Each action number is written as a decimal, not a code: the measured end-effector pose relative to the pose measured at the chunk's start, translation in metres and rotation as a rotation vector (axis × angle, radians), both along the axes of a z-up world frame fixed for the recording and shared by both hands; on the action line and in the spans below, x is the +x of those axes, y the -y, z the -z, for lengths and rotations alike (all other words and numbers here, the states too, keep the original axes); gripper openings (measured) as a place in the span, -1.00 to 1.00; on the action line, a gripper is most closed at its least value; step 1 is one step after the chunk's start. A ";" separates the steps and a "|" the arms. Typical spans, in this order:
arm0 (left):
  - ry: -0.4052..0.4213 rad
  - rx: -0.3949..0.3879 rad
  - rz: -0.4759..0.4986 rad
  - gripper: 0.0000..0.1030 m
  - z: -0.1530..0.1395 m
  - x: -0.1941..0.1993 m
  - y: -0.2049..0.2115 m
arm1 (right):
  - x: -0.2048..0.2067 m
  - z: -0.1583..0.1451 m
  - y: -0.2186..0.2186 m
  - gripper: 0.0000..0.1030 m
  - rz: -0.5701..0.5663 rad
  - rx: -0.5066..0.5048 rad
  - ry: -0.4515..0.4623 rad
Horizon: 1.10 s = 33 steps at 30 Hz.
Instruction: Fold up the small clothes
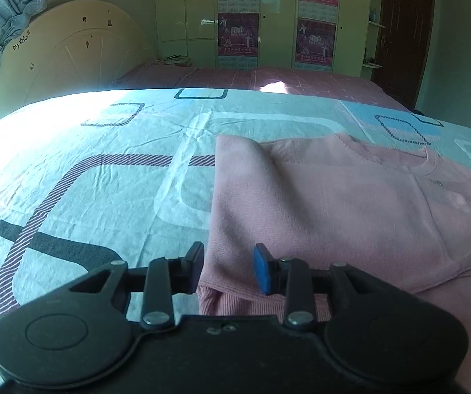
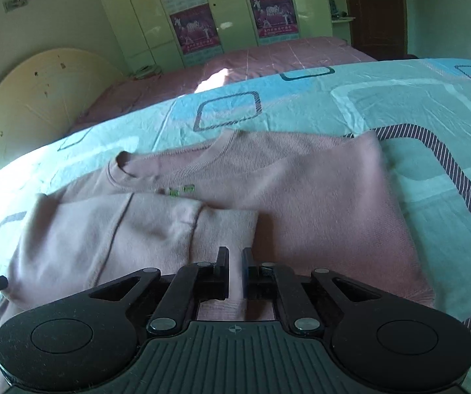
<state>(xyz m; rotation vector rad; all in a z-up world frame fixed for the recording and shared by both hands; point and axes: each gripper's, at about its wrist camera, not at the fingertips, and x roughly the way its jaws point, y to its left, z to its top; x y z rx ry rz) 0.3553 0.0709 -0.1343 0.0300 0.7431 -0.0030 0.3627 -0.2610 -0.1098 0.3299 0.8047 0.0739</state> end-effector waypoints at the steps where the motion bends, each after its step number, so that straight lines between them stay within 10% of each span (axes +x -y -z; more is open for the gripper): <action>1: 0.003 0.002 -0.003 -0.28 -0.001 0.004 0.000 | 0.005 0.001 -0.001 -0.41 0.002 -0.002 -0.004; 3: 0.005 -0.002 -0.009 -0.27 -0.003 0.015 -0.001 | 0.016 0.005 -0.004 0.05 0.001 -0.012 -0.009; 8: 0.013 0.000 -0.016 -0.27 -0.002 0.044 0.000 | 0.038 0.020 -0.004 0.04 0.025 0.051 -0.045; 10: 0.009 -0.004 -0.024 -0.27 0.000 0.055 -0.001 | 0.043 0.022 -0.007 -0.10 0.025 0.058 -0.047; 12: 0.005 -0.008 -0.033 -0.27 0.003 0.066 -0.002 | 0.045 0.021 -0.012 -0.83 0.008 0.068 -0.052; 22: -0.021 -0.019 -0.039 -0.15 0.017 0.107 -0.002 | 0.025 0.008 -0.010 -0.85 0.044 -0.112 0.039; 28: -0.047 -0.029 -0.019 -0.03 0.029 0.122 0.001 | 0.030 0.014 -0.005 -0.84 0.026 -0.030 0.003; 33: -0.032 -0.076 -0.033 -0.74 0.032 0.140 -0.004 | 0.033 0.015 0.008 -0.41 0.071 0.001 -0.008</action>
